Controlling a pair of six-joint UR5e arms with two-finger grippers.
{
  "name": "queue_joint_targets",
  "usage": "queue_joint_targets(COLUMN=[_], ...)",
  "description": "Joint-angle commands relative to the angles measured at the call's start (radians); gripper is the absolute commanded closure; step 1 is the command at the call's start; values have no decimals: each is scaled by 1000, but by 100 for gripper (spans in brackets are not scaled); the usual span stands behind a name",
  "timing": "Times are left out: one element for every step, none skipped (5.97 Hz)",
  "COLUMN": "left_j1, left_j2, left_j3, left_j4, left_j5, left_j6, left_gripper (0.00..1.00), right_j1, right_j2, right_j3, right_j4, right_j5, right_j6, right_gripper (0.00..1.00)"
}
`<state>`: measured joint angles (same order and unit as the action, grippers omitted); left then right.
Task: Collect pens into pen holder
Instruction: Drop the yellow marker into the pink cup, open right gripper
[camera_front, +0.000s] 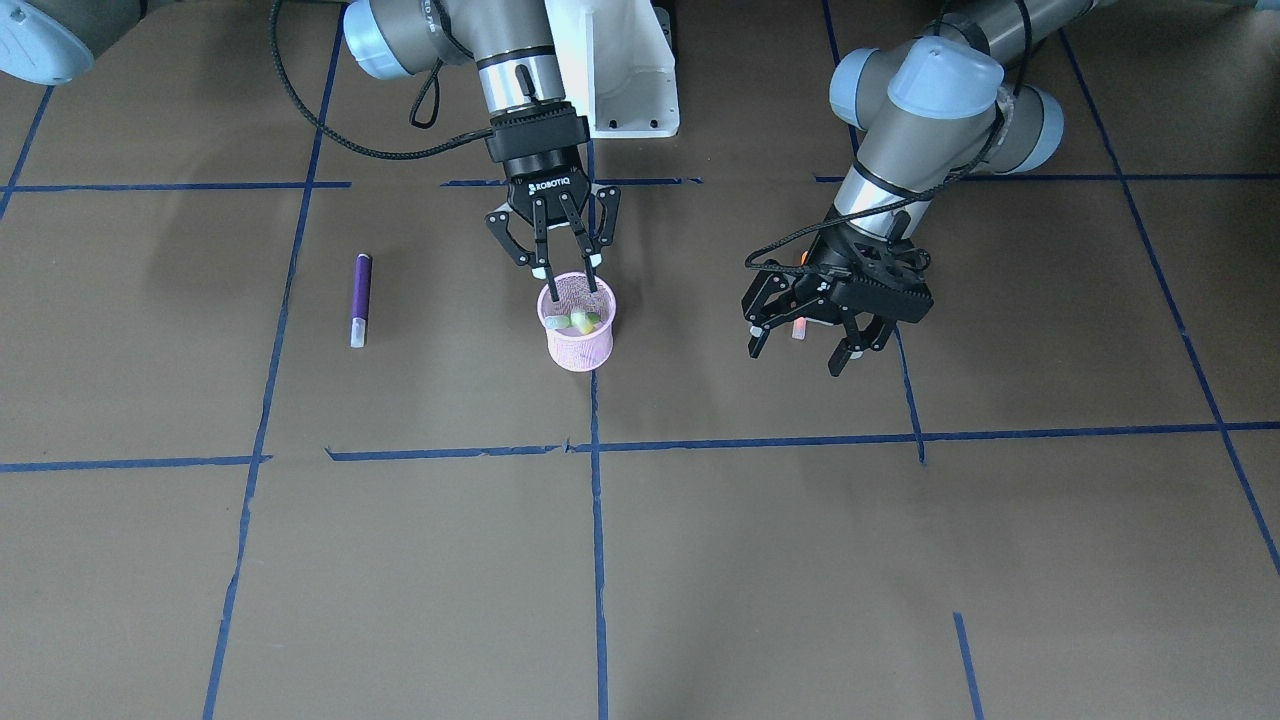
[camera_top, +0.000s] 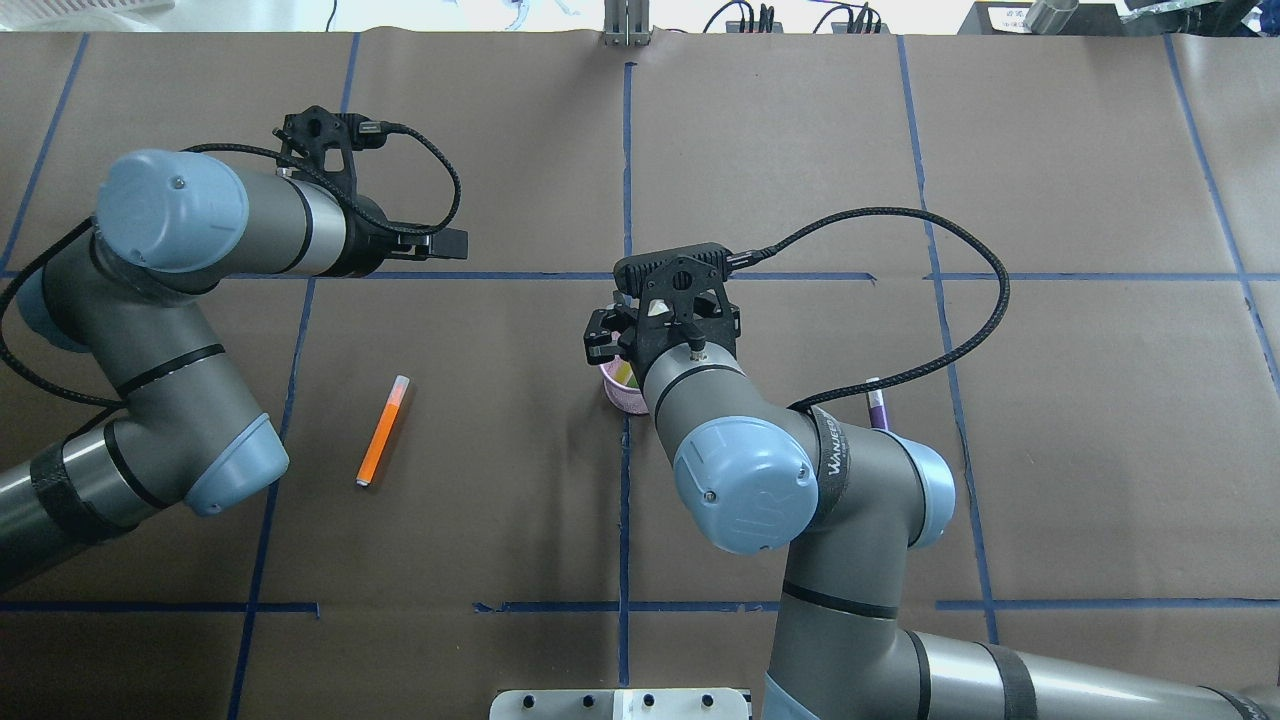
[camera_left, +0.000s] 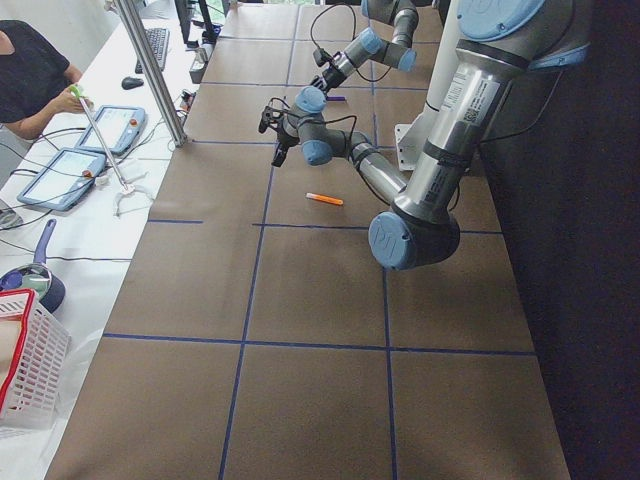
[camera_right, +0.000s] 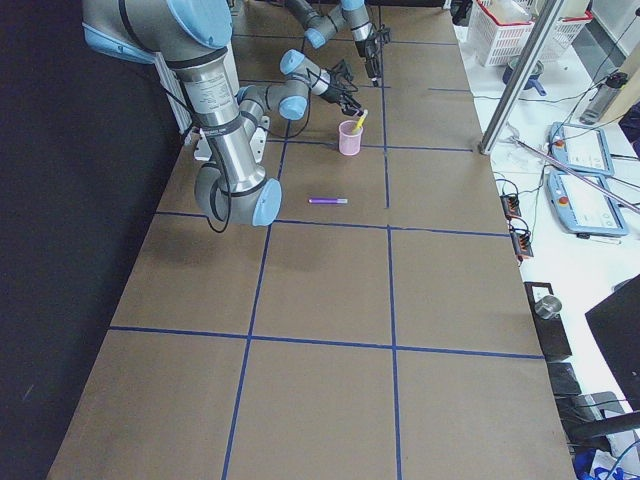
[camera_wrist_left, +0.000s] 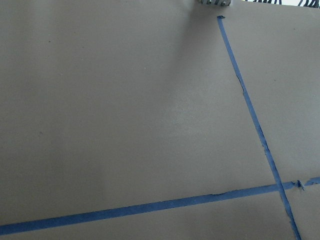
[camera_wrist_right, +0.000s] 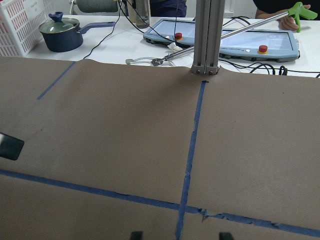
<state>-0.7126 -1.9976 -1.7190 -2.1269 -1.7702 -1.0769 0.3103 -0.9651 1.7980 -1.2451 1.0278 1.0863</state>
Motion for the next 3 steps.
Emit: queue_joint_targets(left_j1=[4, 5, 7], left_j2=[-1, -1, 0], left_j3=[18, 36, 41], left_j4=[-1, 4, 28], left_j5=[2, 0, -3], left_j6=[-6, 3, 6], left_gripper=[0, 0, 0], right_j1=[12, 63, 119], right_j2=[2, -4, -33], right_j3=[56, 67, 78], right_j4=[-2, -2, -4], right_j5=[38, 155, 252], right_j6=[6, 13, 20], right_gripper=[0, 0, 0])
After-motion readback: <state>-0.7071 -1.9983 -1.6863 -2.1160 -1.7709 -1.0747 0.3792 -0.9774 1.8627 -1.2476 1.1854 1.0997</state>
